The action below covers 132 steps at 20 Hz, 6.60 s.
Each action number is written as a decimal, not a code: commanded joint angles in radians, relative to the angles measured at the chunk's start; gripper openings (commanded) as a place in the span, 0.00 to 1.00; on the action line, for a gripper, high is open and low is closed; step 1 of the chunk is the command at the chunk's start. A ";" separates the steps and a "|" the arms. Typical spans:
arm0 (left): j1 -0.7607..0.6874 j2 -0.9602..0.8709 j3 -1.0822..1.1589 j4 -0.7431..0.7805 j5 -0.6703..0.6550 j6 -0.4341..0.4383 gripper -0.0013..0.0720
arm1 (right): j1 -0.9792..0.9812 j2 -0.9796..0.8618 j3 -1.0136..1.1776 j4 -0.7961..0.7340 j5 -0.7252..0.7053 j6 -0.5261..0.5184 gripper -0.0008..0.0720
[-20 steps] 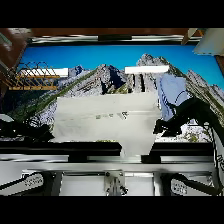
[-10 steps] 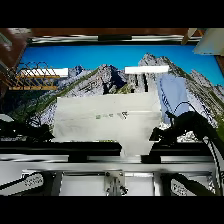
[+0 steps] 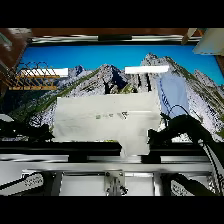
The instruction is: Fold the shirts.
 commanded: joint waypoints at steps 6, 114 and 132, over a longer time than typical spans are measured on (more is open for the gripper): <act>0.000 0.061 0.150 -0.138 0.063 0.201 0.06 | 0.013 0.062 0.214 -0.039 0.115 -0.055 0.12; -0.349 0.363 0.600 -0.670 0.225 0.166 0.06 | 0.301 -0.555 0.796 0.135 0.060 0.147 0.94; -0.349 0.363 0.600 -0.667 0.224 0.166 0.06 | 0.147 -0.290 1.168 0.375 0.012 0.113 0.12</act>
